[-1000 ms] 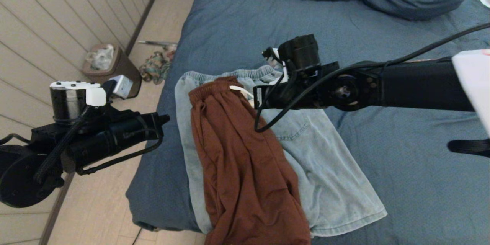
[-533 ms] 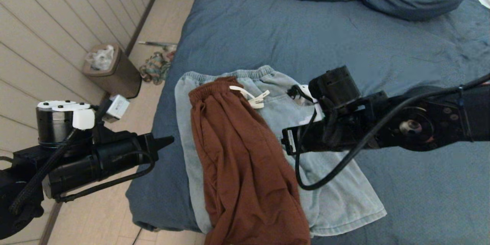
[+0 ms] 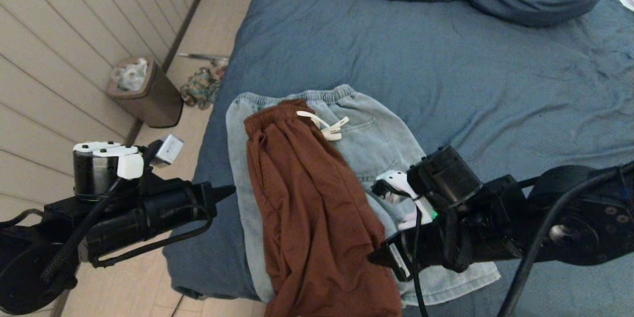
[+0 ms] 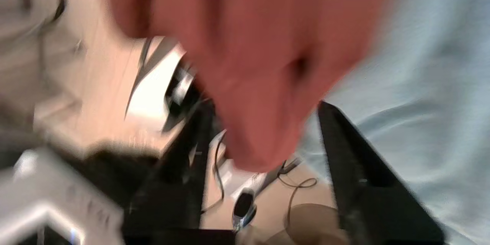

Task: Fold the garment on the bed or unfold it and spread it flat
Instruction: Fold the brown shorts

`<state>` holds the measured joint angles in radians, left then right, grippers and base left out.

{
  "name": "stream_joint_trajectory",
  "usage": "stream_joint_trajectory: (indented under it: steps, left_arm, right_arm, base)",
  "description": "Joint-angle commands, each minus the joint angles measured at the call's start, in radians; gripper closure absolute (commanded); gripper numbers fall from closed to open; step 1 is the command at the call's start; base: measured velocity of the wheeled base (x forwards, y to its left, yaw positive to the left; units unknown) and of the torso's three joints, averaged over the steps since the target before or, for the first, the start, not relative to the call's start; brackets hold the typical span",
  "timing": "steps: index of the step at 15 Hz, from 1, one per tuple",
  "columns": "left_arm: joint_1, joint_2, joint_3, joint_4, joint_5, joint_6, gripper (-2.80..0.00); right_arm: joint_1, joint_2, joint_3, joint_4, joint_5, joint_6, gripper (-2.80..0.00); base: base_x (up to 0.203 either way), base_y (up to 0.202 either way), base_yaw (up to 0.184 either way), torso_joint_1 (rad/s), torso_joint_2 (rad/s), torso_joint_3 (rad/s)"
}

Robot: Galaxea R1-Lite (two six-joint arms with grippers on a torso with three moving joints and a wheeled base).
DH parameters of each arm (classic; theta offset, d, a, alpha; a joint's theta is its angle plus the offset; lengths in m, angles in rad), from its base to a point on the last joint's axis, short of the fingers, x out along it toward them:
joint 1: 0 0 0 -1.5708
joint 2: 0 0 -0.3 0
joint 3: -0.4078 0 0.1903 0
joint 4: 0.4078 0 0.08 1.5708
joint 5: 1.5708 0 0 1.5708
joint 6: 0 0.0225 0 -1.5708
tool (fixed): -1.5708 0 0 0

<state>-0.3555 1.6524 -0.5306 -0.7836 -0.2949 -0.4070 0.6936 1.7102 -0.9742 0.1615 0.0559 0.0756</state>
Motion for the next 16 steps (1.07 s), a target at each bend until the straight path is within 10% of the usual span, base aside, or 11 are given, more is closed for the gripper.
stream_joint_trajectory:
  steps: [1,16]
  left_arm:
    - [0.0,0.012,0.001,-0.006,-0.003,-0.004,0.0]
    - [-0.005,0.038,-0.006,-0.006,-0.004,-0.018,0.0]
  right_arm:
    - [0.038,0.001,0.048,0.002,0.036,-0.038,-2.8]
    - [0.035,0.194,0.168,-0.095,0.04,-0.075,-2.8]
  base:
    - [0.0,0.0,0.0,0.0,0.0,0.0]
    - [0.0,0.0,0.0,0.0,0.0,0.0]
